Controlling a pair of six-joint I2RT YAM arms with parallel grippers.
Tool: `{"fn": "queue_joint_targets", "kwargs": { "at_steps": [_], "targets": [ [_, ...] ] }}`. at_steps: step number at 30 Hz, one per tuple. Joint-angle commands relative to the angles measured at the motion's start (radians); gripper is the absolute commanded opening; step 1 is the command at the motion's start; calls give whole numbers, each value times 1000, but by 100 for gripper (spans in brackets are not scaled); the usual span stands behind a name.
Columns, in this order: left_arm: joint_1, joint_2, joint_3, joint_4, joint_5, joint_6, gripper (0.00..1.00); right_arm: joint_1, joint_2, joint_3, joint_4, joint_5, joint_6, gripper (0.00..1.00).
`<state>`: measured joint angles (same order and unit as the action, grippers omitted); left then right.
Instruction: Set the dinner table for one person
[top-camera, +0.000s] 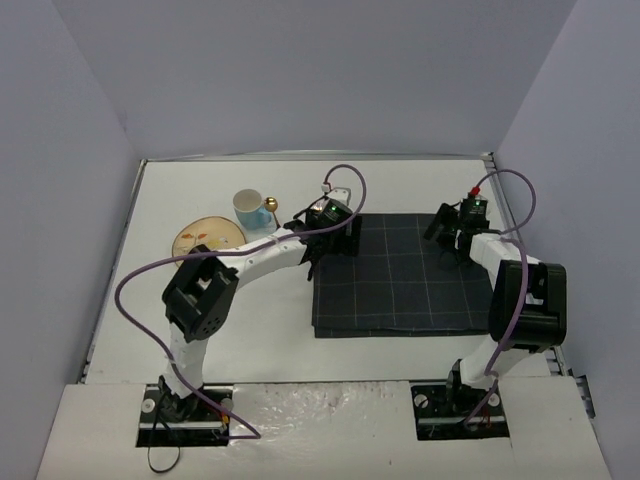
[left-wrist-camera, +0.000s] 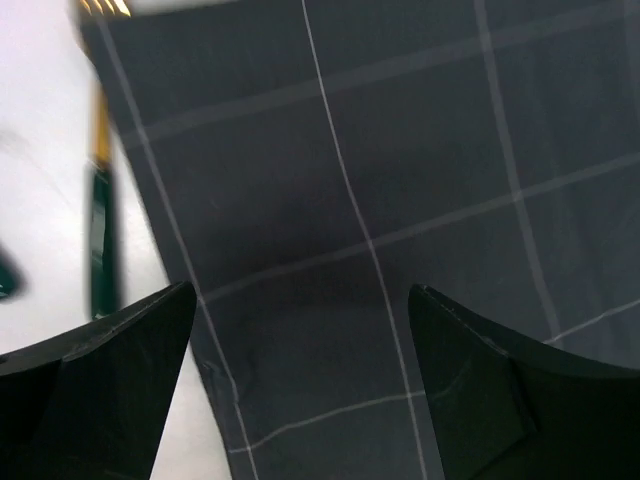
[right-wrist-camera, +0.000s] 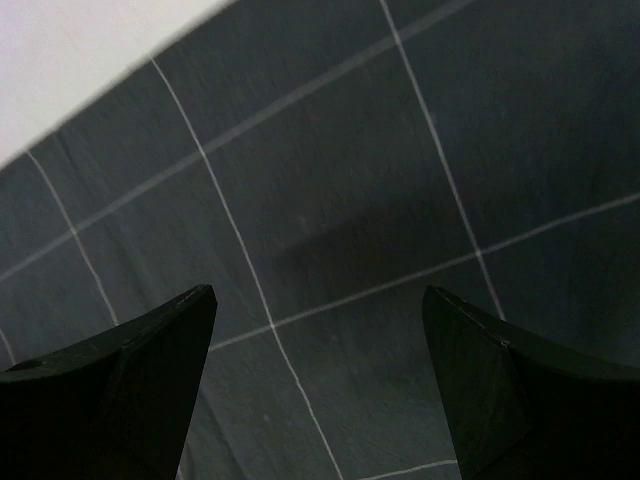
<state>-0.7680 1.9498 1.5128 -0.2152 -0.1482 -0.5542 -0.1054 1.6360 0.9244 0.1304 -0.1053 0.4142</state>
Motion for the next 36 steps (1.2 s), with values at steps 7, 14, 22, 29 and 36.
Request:
{"fn": "queue_joint_targets", "kwargs": {
  "at_steps": [7, 14, 22, 29, 36],
  "targets": [
    [-40, 120, -52, 22, 101, -137, 68, -114, 29, -155, 135, -62, 117, 82],
    [-99, 198, 0, -13, 148, -207, 66, -170, 79, -103, 112, 7, 87, 83],
    [-126, 240, 94, -45, 179, -216, 67, -206, 121, -9, 77, 61, 40, 84],
    [-134, 260, 140, -133, 134, -232, 67, -221, 113, 16, 46, 96, 30, 85],
    [-128, 244, 141, -150, 107, -216, 71, -224, 97, 5, 41, 95, 37, 85]
  ]
}}
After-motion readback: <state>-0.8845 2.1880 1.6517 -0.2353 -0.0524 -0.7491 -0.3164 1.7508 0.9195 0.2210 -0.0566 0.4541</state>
